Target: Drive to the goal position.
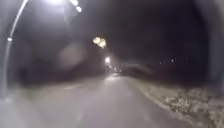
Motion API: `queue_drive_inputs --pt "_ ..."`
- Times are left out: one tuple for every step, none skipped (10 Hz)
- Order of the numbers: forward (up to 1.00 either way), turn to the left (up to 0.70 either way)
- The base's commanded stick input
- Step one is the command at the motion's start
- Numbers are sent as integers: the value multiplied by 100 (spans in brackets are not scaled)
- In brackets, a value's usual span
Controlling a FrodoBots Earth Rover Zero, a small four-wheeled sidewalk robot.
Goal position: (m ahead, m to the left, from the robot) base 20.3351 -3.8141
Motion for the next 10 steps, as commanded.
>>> queue_drive_inputs --pt "100 0" --pt "100 0" --pt "100 0" --pt "100 0" --pt "100 0" --pt "100 0" --pt "100 0" --pt "100 0" --pt "100 0" --pt "100 0"
